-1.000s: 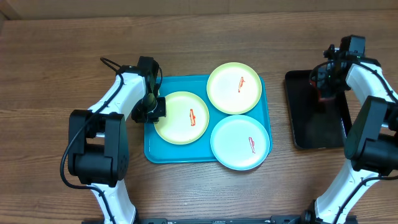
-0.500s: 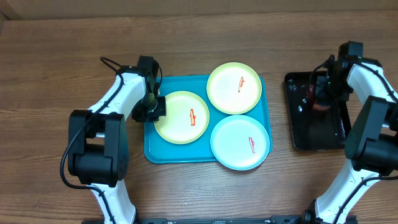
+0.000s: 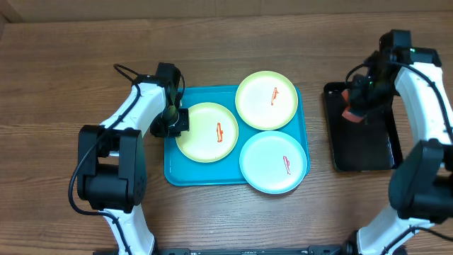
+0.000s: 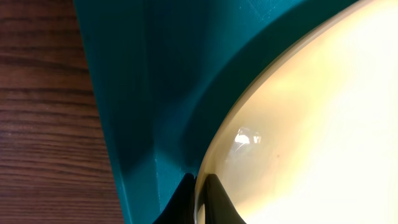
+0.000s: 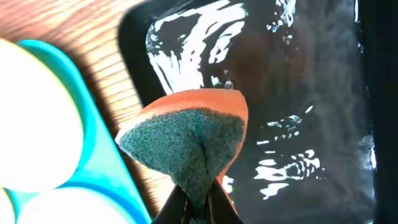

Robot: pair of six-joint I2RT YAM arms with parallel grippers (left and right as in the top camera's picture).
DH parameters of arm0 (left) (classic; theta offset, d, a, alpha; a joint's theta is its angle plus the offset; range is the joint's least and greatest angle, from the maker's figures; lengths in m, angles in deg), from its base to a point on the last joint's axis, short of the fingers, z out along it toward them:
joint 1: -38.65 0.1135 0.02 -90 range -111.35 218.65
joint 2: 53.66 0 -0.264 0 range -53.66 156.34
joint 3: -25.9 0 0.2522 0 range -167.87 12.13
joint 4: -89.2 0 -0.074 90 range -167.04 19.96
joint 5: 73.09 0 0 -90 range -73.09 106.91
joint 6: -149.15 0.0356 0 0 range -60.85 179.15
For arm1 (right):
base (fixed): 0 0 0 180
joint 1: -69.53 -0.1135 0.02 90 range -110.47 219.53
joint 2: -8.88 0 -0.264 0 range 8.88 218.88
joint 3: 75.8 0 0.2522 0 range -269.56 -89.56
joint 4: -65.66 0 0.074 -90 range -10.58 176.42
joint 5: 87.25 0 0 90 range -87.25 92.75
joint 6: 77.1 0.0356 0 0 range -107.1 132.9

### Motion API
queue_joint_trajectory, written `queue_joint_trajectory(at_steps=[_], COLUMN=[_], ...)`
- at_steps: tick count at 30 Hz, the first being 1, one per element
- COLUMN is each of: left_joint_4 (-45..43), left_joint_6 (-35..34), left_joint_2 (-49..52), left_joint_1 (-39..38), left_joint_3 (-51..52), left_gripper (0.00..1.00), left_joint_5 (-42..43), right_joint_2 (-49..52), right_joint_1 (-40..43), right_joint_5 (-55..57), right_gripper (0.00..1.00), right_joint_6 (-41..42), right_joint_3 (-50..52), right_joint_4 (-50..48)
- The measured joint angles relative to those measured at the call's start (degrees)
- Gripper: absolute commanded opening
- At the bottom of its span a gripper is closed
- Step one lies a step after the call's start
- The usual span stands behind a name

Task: Clean dirty plates on tray and stack at the side
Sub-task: 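Grasp the green scrub sponge from the black tray with right gripper, then scrub the left cream plate with the sponge while left gripper holds it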

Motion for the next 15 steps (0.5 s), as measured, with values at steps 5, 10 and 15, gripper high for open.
queue_joint_trajectory(at_steps=[5,10,15], left_joint_4=[0.0,0.1,0.0], left_joint_6=[0.0,0.0,0.0], left_joint_2=[0.0,0.0,0.0], left_joint_1=[0.3,0.4,0.4], left_joint_3=[0.0,0.0,0.0], left_gripper=[0.04,0.04,0.04], left_joint_5=[1.6,2.1,3.8], right_joint_2=[-1.4,-1.4,-1.4], right_joint_1=[-2.1,-4.5,-13.9], right_joint_5=[1.5,0.8,-2.3], right_gripper=[0.04,0.04,0.04], right_joint_6=[1.7,3.3,5.6], right_joint_3=[-0.2,-0.2,-0.2], right_joint_4=[0.9,0.4,-1.0])
